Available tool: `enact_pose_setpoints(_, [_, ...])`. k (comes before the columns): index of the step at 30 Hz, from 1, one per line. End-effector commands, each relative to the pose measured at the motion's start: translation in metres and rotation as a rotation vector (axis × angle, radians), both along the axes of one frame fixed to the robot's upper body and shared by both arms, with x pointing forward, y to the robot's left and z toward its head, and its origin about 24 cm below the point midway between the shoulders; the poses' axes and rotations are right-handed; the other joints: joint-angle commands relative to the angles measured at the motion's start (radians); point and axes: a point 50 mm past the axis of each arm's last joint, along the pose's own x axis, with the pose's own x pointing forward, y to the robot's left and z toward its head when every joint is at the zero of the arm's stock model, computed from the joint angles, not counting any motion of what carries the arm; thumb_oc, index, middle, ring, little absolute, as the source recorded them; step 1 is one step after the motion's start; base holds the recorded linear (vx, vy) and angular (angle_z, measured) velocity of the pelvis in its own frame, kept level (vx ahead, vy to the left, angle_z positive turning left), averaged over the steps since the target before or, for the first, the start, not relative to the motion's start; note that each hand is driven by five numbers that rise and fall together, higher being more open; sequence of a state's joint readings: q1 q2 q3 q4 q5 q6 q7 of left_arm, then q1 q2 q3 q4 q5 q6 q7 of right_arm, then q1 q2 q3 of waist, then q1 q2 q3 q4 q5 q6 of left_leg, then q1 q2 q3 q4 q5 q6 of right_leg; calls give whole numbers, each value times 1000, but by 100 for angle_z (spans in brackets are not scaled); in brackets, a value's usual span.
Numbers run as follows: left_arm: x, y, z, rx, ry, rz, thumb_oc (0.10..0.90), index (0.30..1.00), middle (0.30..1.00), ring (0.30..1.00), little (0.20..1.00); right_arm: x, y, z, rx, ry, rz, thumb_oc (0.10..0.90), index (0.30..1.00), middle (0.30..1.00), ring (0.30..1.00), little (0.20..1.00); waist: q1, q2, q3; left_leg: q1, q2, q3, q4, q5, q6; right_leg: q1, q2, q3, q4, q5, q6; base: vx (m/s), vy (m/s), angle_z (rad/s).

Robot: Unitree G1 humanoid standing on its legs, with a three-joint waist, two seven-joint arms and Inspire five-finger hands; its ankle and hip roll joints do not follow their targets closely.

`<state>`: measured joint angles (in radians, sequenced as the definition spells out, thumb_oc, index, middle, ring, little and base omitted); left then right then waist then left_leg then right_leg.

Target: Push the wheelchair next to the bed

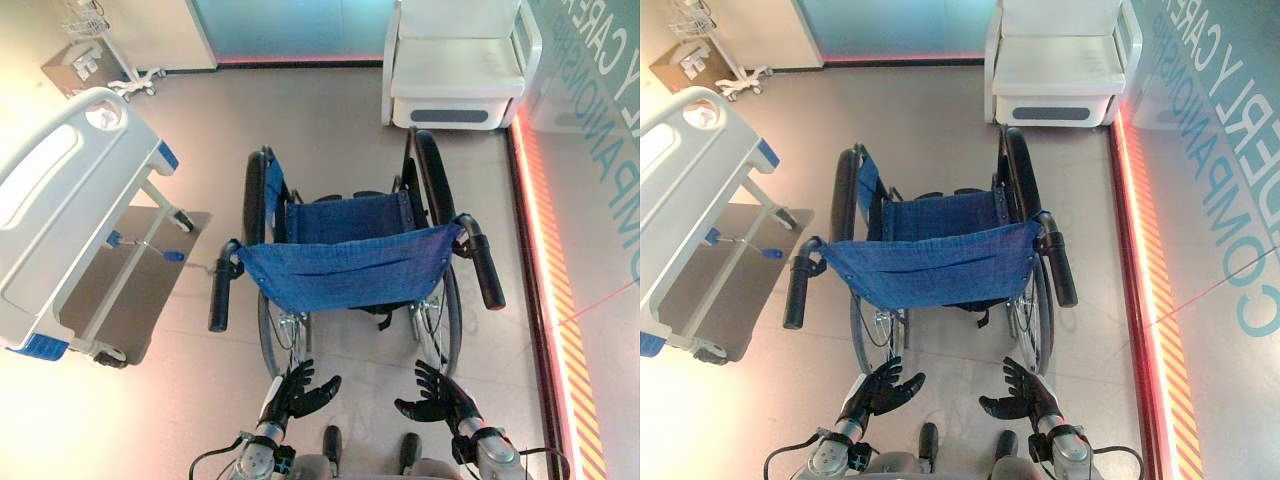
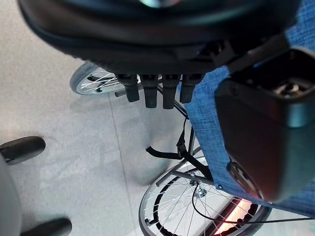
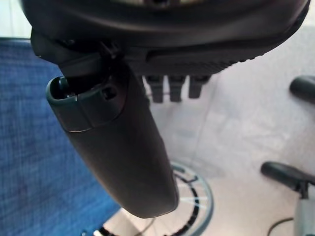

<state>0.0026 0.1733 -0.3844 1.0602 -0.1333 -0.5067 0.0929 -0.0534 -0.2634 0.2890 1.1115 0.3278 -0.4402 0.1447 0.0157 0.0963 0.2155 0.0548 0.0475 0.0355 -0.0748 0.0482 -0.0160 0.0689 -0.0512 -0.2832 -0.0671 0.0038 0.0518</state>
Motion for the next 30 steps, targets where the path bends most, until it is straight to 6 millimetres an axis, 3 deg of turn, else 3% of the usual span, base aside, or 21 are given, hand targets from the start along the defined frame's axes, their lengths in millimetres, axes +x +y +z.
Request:
enact_pose_setpoints(1, [23,-6,13,-27,-106,-37,800,900,900,900,900,32,11,19,24,-146,9,800,900,900,900,900,-2,-43,-13,-16,-58,31,68,-100,35,-55,-58,56,129,-73,9,0,0,0])
enact_pose_setpoints(23, [25,0,12,-8,-93,28,800,900,900,900,900,36,14,19,-16,-151,-11,800,900,900,900,900,8,-50,-18,-8,-56,30,66,-96,35,-47,-57,50,127,-68,9,2,-1,0])
enact_pose_setpoints(28, [33,31,22,-179,-152,409,800,900,900,900,900,53,3,43,59,-289,-226,800,900,900,900,900,14,-62,-29,-1,-53,26,59,-96,35,-41,-58,52,122,-64,16,36,-39,-1])
enact_pose_setpoints(30, [35,55,33,-226,-235,602,800,900,900,900,900,61,-9,58,110,-369,-296,800,900,900,900,900,18,-72,-30,-5,-48,28,61,-99,40,-45,-57,54,124,-63,17,-14,-83,1])
